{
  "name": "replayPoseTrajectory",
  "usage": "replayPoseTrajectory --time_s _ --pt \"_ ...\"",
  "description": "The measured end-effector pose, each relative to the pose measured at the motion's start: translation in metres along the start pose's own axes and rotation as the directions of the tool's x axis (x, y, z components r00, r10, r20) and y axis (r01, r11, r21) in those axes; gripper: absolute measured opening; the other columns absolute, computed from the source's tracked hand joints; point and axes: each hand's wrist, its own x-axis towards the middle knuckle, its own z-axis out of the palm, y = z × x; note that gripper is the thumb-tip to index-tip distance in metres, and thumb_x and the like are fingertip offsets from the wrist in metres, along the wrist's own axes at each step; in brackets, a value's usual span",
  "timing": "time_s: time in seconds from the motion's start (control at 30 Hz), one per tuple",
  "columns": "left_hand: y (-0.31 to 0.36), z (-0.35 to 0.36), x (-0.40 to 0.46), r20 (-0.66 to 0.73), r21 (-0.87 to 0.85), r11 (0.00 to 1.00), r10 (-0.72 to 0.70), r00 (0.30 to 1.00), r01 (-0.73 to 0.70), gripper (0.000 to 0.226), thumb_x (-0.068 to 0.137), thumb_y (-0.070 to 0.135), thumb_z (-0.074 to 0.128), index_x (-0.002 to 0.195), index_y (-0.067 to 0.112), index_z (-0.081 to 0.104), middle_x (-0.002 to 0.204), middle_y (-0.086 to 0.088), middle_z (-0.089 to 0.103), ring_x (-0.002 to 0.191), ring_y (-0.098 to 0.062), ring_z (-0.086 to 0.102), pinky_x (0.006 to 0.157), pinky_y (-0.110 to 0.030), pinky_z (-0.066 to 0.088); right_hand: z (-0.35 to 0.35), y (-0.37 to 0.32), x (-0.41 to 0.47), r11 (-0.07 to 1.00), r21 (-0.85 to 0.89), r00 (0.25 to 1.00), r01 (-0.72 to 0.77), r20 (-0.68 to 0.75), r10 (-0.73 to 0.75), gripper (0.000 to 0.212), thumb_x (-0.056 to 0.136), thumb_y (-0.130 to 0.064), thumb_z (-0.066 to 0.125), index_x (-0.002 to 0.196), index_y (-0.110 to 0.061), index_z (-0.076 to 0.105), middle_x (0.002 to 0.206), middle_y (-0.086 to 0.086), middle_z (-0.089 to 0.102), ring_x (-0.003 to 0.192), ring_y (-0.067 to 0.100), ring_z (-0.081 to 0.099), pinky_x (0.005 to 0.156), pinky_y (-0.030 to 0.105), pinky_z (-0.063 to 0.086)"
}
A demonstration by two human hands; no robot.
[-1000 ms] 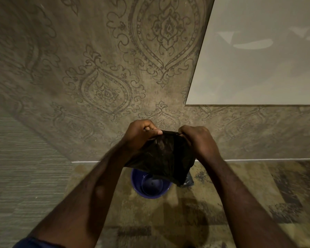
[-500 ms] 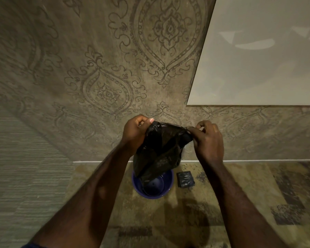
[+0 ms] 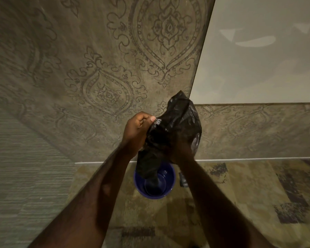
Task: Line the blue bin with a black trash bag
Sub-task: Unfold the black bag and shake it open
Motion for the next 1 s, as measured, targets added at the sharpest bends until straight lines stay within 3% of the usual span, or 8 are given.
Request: replayPoseTrajectory --time_s 0.13,0.33,0.47,0.6,0.67,0.77,0.9,1.0 --pt "-0.010 -0.026 -0.004 -0.185 -0.011 1.000 -0.012 0.983 0.010 0.019 0.099 0.025 0.053 0.094 0.008 0.062 0.078 -0.009 0.066 0.070 -0.022 0.063 0.057 -0.032 0.051 0.000 0.045 -0.001 0.965 -0.136 0.952 -0.223 -0.241 0.186 0.113 0.072 -0.052 0.079 0.156 -0.013 0.014 0.141 0.026 0.044 0.121 0.042 0.054 0.094 0.047 0.049" --pt "-0.028 -0.033 -0.015 -0.341 -0.033 0.998 -0.058 0.938 0.049 0.028 0.101 0.027 0.048 0.101 0.001 0.057 0.076 -0.007 0.060 0.069 -0.021 0.058 0.054 -0.029 0.047 0.003 0.053 -0.014 0.977 -0.179 0.799 0.116 -0.567 -0.199 0.018 0.084 -0.038 0.066 0.100 -0.030 0.062 0.093 0.002 0.067 0.083 0.026 0.067 0.063 0.034 0.052" --pt "-0.025 -0.033 -0.011 -0.263 -0.002 1.000 -0.008 0.965 0.008 0.017 0.100 0.026 0.051 0.090 0.016 0.060 0.070 0.007 0.063 0.066 -0.007 0.059 0.054 -0.024 0.048 0.002 0.052 -0.016 0.992 -0.102 0.637 0.074 -0.760 -0.126 0.033 0.080 -0.038 0.073 0.101 -0.023 0.053 0.100 0.009 0.057 0.092 0.027 0.056 0.074 0.042 0.052" --pt "-0.021 -0.035 -0.010 -0.171 0.035 0.999 0.018 0.985 -0.012 0.017 0.098 0.027 0.052 0.084 0.027 0.061 0.070 0.011 0.067 0.066 -0.002 0.062 0.055 -0.018 0.050 -0.010 0.046 0.008 0.774 0.577 0.809 -0.260 -0.306 0.501 0.078 0.070 -0.045 0.083 0.132 -0.011 0.051 0.134 0.020 0.050 0.122 0.038 0.052 0.096 0.052 0.052" --pt "-0.025 -0.039 -0.011 -0.186 0.062 0.998 0.020 0.982 -0.008 0.018 0.098 0.029 0.052 0.082 0.031 0.061 0.069 0.013 0.066 0.066 -0.002 0.060 0.055 -0.018 0.049 -0.011 0.040 0.011 0.529 0.807 0.871 -0.262 -0.037 0.489 0.046 0.087 -0.030 0.072 0.117 0.004 0.063 0.118 0.031 0.064 0.112 0.045 0.063 0.094 0.059 0.052" --pt "-0.040 -0.046 -0.022 -0.186 0.155 0.987 -0.019 0.982 0.048 0.021 0.098 0.035 0.049 0.080 0.032 0.058 0.068 0.011 0.062 0.065 -0.006 0.058 0.058 -0.028 0.048 -0.011 0.027 0.011 0.384 0.910 0.904 -0.157 -0.025 0.428 0.025 0.097 -0.018 0.058 0.111 0.000 0.065 0.115 0.034 0.065 0.111 0.048 0.063 0.096 0.063 0.050" --pt "-0.059 -0.043 -0.045 -0.173 0.080 0.962 -0.244 0.954 0.261 0.052 0.077 0.069 0.051 0.105 0.025 0.053 0.099 -0.002 0.060 0.091 -0.022 0.058 0.075 -0.041 0.051 -0.013 0.008 0.010 0.514 0.858 0.963 0.008 -0.144 0.226 0.016 0.093 -0.019 0.062 0.105 -0.010 0.065 0.106 0.020 0.071 0.103 0.037 0.069 0.087 0.049 0.057" --pt "-0.057 -0.031 -0.042 -0.298 0.508 0.795 -0.200 0.933 0.332 0.113 0.056 0.079 0.066 0.145 0.021 0.027 0.151 -0.008 0.034 0.134 -0.028 0.041 0.105 -0.057 0.040 -0.014 0.000 0.006 0.693 0.714 0.986 0.099 -0.162 0.027 0.013 0.095 -0.014 0.058 0.102 -0.005 0.065 0.105 0.019 0.069 0.101 0.038 0.066 0.087 0.050 0.056"
